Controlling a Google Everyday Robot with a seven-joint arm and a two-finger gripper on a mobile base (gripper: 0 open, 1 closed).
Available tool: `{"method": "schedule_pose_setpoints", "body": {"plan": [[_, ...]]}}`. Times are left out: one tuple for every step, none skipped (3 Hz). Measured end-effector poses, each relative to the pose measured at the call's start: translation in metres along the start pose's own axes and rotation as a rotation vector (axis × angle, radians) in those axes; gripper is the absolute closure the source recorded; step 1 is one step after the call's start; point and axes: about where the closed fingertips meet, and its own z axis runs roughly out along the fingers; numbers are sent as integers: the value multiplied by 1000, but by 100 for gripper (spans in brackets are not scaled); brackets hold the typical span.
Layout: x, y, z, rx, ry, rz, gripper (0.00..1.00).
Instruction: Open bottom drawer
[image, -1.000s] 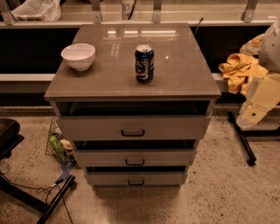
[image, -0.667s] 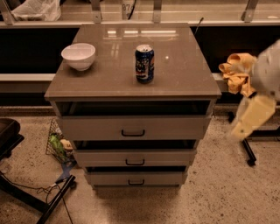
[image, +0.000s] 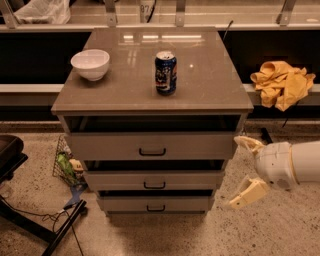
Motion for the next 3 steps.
{"method": "schedule_pose_setpoints", "body": {"plan": [[38,-8,37,101,-160,18,0],[74,-39,59,243,-152,-29,0],[74,-39,59,243,-152,-29,0]]}}
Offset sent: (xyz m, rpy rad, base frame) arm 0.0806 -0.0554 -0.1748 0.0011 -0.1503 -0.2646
